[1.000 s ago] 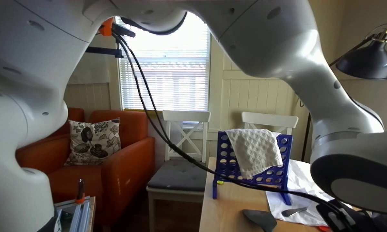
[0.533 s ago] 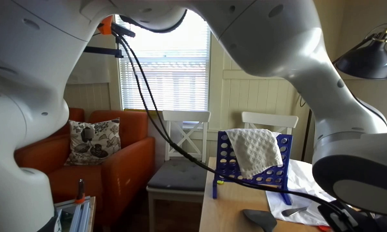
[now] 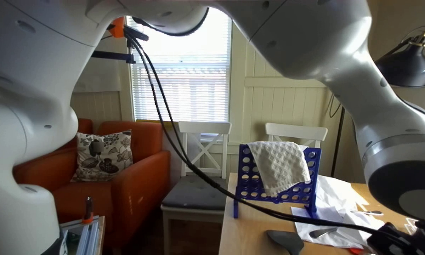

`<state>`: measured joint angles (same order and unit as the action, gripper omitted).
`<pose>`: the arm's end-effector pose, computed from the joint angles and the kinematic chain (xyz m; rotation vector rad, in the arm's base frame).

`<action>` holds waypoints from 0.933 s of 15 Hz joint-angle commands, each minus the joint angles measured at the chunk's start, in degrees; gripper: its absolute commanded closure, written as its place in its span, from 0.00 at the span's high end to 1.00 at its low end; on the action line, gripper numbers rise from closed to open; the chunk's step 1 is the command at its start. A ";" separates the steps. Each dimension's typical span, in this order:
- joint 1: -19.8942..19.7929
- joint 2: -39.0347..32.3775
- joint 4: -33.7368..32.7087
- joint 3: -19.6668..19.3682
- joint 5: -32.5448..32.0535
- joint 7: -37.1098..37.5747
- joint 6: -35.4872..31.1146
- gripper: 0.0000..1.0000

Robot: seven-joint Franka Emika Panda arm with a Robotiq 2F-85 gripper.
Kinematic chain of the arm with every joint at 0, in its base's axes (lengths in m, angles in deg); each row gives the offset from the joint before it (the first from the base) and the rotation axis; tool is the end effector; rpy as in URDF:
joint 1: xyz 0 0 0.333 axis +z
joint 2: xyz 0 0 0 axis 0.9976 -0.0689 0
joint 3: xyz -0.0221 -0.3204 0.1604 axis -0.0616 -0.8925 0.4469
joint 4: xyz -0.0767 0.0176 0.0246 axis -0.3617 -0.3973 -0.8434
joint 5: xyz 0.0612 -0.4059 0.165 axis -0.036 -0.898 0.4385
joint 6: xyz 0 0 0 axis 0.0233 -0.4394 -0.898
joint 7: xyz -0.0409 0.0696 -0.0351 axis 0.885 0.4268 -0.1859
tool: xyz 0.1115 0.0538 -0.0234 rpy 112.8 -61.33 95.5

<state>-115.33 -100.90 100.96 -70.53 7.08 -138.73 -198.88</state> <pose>0.6451 -0.3522 0.1857 -2.8768 -0.0022 -0.3599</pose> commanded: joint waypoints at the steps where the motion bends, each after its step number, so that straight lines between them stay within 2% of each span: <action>1: 1.18 -3.36 -6.35 -2.02 -8.89 -2.20 4.74 1.00; 2: 2.18 -4.04 -7.05 -2.63 -10.79 -2.02 1.32 1.00; 3: 2.01 -4.81 -8.07 -2.35 -10.00 0.39 -1.35 1.00; 4: 0.25 -1.99 -4.35 -0.81 -8.60 -0.93 0.99 1.00; 8: 0.17 -3.12 -5.67 -0.36 -8.81 -1.31 -1.36 1.00; 10: -2.43 -3.73 -7.26 3.63 -7.75 -10.58 -0.02 1.00; 14: -1.76 -4.84 -9.79 4.61 -9.88 -19.29 3.63 1.00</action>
<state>-116.39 -104.22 94.45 -67.28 -1.04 -151.98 -198.95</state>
